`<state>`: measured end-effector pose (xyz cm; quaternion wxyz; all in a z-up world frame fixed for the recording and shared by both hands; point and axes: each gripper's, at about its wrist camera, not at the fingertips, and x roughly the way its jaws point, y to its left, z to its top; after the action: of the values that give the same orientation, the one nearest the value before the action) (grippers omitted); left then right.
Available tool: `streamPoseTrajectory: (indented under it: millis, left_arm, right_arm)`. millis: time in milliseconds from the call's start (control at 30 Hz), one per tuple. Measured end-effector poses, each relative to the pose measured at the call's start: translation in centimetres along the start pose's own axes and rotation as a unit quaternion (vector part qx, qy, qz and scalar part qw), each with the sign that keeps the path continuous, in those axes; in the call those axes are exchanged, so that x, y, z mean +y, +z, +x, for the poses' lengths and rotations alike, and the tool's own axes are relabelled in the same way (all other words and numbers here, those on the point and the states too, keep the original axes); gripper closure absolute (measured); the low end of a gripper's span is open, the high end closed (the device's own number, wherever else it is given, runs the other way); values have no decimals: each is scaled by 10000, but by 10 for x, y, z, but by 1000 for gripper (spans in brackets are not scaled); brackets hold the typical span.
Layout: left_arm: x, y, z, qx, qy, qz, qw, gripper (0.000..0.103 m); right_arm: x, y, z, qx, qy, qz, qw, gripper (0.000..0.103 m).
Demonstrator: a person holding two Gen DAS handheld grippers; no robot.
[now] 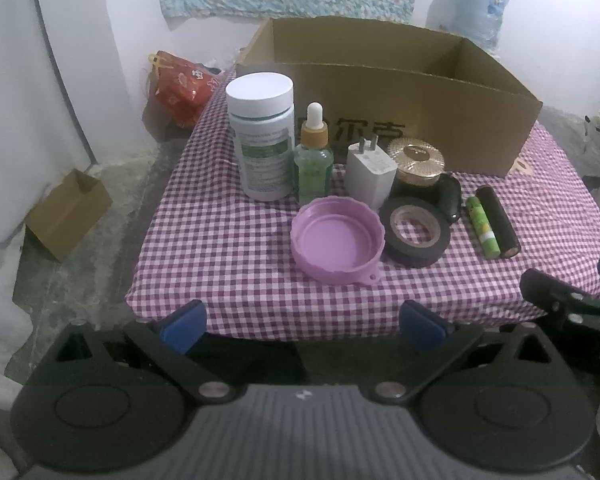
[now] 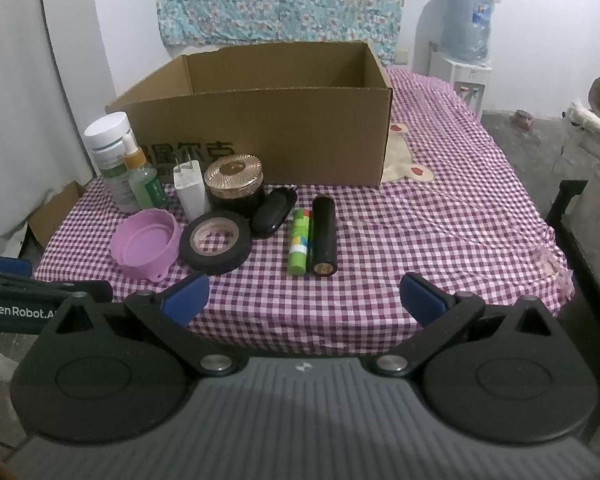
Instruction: Organize rigid objects
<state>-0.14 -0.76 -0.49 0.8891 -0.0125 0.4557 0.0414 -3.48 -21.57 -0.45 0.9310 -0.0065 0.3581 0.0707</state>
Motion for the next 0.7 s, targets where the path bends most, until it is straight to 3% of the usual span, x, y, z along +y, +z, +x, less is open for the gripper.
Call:
streamPoseTrajectory:
  millis: [700]
  left_arm:
    - [1, 2, 5, -31, 104, -45, 9999, 0]
  right_arm:
    - [5, 4, 2, 67, 94, -52, 9999, 1]
